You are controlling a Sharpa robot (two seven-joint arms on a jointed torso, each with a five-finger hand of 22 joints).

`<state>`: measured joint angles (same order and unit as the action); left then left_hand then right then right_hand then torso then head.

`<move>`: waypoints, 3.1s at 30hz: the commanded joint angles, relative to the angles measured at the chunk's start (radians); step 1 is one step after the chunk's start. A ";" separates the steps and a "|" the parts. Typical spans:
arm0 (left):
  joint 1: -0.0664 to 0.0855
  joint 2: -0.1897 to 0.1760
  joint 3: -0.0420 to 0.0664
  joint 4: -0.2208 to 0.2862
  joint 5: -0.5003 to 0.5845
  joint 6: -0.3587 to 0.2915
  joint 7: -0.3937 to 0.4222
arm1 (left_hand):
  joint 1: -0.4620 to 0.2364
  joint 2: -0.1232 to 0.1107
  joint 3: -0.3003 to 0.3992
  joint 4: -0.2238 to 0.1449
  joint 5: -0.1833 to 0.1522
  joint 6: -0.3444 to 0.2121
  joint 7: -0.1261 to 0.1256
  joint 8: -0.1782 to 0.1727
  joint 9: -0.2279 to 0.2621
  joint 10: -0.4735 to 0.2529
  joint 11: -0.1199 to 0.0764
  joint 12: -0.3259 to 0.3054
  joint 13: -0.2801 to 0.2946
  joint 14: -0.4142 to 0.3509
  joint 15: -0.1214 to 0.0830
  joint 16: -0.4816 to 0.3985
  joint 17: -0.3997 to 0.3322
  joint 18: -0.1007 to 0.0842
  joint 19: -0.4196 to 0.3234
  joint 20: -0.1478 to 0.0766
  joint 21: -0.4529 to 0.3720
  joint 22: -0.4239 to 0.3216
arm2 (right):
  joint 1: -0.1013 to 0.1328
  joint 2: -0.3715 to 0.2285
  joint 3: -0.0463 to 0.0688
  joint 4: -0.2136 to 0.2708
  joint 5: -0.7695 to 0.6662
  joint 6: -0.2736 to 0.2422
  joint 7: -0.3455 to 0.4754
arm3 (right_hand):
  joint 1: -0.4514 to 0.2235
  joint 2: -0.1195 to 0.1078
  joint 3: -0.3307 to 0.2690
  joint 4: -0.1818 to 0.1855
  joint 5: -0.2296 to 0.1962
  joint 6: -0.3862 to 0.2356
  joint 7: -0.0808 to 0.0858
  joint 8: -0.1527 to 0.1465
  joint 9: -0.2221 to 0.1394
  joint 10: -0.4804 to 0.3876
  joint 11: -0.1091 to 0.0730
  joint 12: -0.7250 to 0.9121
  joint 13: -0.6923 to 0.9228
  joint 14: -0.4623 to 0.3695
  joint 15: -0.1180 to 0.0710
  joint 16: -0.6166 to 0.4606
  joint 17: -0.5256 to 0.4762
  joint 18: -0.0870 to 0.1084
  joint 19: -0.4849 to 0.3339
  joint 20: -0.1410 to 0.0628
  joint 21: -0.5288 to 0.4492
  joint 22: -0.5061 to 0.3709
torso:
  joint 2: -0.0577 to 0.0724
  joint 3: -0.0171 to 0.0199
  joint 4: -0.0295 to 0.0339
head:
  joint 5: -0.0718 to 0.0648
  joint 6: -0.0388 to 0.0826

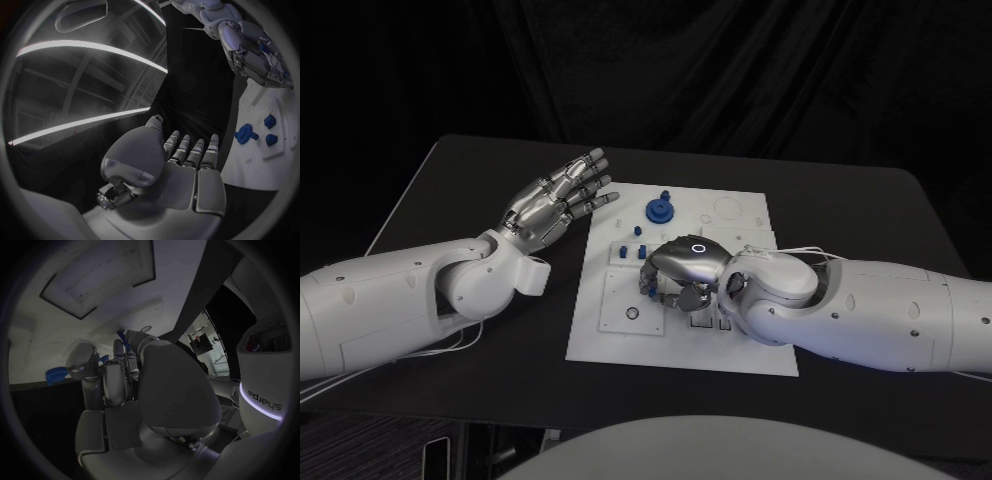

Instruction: Assemble the parts on the task board

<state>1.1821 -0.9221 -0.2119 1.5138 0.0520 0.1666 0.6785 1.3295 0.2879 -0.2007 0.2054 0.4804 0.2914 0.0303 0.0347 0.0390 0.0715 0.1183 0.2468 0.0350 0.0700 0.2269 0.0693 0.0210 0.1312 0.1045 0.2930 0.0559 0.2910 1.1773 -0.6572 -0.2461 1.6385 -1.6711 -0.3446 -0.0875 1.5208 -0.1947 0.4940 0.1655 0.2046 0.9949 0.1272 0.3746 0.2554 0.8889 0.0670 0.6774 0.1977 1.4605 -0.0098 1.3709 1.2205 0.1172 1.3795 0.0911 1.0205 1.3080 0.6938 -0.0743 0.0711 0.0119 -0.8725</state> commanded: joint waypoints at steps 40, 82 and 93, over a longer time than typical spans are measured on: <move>-0.007 0.010 0.001 -0.010 0.005 0.028 -0.020 | 0.016 -0.002 0.020 -0.014 0.011 0.016 0.034 0.008 0.003 -0.002 -0.017 0.003 0.001 0.000 0.007 0.005 0.001 -0.012 0.008 0.000 0.002 -0.006 | -0.006 0.014 -0.001 -0.014 -0.009 -0.008 -0.012 | -0.015 0.012 -0.006 -0.003 -0.099 0.010 -0.006 -0.001 0.029 0.015 -0.001 -0.039 -0.014 -0.005 0.000 -0.012 -0.011 -0.007 -0.009 0.003 -0.018 0.115 | 0.000 0.0008 -0.0009 | 0.003 0.000; -0.019 0.001 0.001 -0.016 0.005 0.033 -0.034 | 0.012 -0.002 0.028 -0.021 0.012 0.062 0.063 0.018 0.010 -0.003 -0.032 0.003 0.001 -0.001 0.007 0.006 0.001 -0.013 0.009 0.000 0.002 -0.009 | 0.032 -0.072 0.005 0.039 -0.009 -0.063 -0.001 | 0.056 -0.008 -0.219 0.114 -0.124 -0.275 0.009 -0.101 -0.040 -0.316 0.075 -0.091 -0.051 -0.082 0.061 -0.066 -0.105 0.019 -0.092 0.058 -0.202 0.076 | 0.000 0.0008 -0.0006 | 0.010 0.000; -0.019 -0.003 0.001 -0.012 0.005 0.021 -0.034 | 0.012 -0.003 0.028 -0.023 0.013 0.068 0.063 0.020 0.011 0.000 -0.031 0.009 0.002 0.002 0.008 0.009 0.002 -0.013 0.011 0.000 0.002 -0.007 | 0.116 -0.214 0.002 0.109 -0.009 -0.045 -0.065 | 0.008 -0.003 -0.151 0.119 -0.105 -0.198 0.034 -0.132 -0.095 -0.233 0.074 -0.090 -0.109 -0.005 0.061 0.020 0.008 -0.012 0.005 0.061 -0.006 0.125 | -0.005 0.0002 -0.0023 | 0.013 0.000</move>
<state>1.1642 -0.9253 -0.2119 1.4996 0.0522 0.1891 0.6346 1.3371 0.2877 -0.1772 0.1819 0.4880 0.3521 0.0911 0.0502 0.0482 0.0696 0.0946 0.2515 0.0362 0.0700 0.2269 0.0733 0.0218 0.1312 0.1120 0.2931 0.0560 0.2831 1.2908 -0.8662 -0.2436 1.7417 -1.6723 -0.3772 -0.1070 1.5410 -0.1990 0.3422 0.2847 0.0989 0.7933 0.1623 0.2491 0.1642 0.6493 0.1372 0.5923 0.0944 1.4452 0.0527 1.3806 1.2151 0.1291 1.3733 0.1528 0.9911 1.3080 0.6920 -0.0735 0.0694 0.0263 -0.8725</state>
